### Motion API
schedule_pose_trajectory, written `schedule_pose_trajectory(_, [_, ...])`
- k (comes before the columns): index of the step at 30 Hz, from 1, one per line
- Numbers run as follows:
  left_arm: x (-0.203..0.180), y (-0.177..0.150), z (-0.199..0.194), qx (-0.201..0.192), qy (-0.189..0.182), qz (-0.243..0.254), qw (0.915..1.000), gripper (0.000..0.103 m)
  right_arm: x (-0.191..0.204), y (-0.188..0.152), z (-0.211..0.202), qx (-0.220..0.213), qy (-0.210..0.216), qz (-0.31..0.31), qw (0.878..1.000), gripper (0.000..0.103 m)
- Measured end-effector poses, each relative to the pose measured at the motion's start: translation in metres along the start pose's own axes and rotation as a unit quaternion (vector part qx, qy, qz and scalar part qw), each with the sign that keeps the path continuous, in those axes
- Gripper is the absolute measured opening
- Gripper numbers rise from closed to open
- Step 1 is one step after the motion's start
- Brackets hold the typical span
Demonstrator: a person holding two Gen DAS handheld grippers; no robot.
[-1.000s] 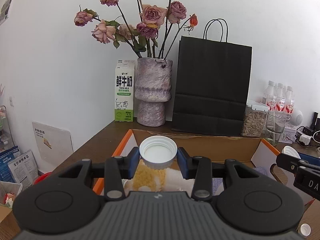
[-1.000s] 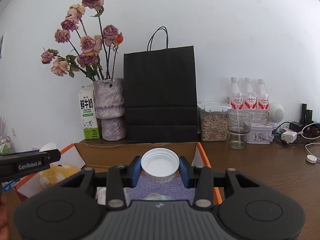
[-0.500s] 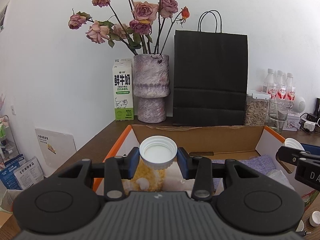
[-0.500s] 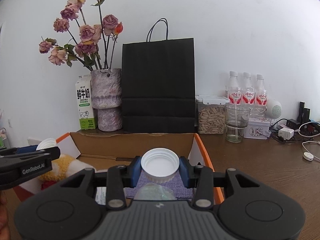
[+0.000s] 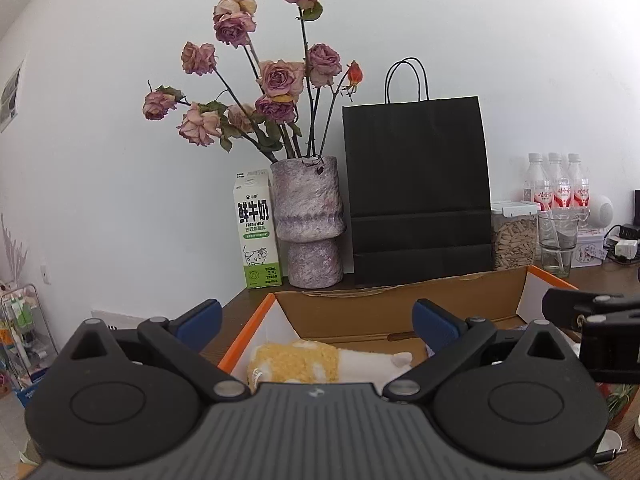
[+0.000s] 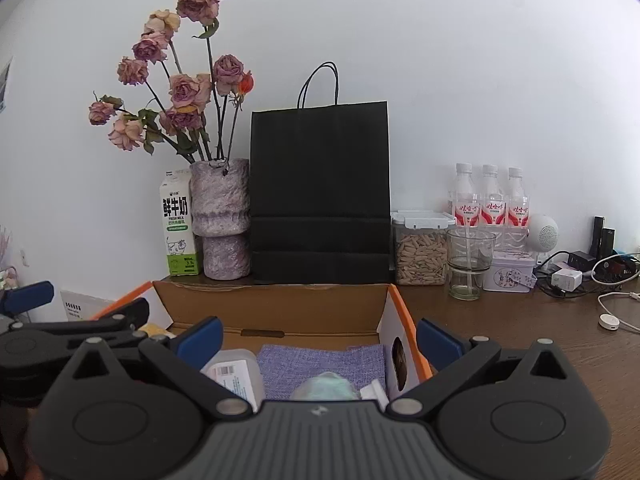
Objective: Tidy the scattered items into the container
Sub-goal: 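Carry both white caps over the box and open both tools inside, then move both tools back out of the box toward the dark blue case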
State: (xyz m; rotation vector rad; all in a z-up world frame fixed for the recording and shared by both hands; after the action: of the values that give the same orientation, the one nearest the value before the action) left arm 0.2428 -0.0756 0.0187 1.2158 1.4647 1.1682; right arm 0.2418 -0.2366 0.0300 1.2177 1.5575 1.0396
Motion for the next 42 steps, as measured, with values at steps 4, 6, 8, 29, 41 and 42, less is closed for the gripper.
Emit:
schedule_pose_trajectory(4, [-0.002,-0.001,-0.002,0.0,0.0,0.006,1.0,0.103,0.001,0.001,-0.004,0.001,-0.002,-0.001,1.0,0.103])
schedule_pose_trajectory(6, [-0.001,-0.001,-0.002,0.0,0.001,0.001,1.0,0.103,0.001,0.0,-0.006,0.003,-0.004,-0.003,1.0,0.103])
schedule_pose_trajectory(8, [0.002,-0.001,-0.003,0.0,0.003,-0.005,1.0,0.103,0.002,-0.001,-0.007,0.005,-0.006,-0.004,1.0,0.103])
schedule_pose_trajectory(29, [0.016,-0.005,-0.025,0.009,-0.037,-0.013,0.9992,0.103,0.005,-0.011,-0.027,0.011,0.0,-0.036,0.999,0.103])
schedule_pose_trajectory(41, [0.027,-0.013,-0.031,0.037,-0.049,-0.007,0.9981,0.103,0.004,-0.03,-0.043,0.032,0.034,-0.057,0.997,0.103])
schedule_pose_trajectory(42, [0.029,-0.013,-0.031,0.04,-0.05,-0.01,0.9979,0.103,0.003,-0.033,-0.044,0.036,0.035,-0.056,0.997,0.103])
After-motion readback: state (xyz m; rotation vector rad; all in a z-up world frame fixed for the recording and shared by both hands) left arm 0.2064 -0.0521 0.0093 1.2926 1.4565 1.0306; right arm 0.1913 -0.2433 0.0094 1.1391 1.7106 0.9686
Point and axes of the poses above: each gripper's, at about its wrist camera, not at the fingertips, and z roughly the way its jaws point, x to its left, y to its top, the point moved 2 cm from there along z, roughly the way its jaws point, and after that the axes turned 11 degrees about -z, right-handed, at the moved point
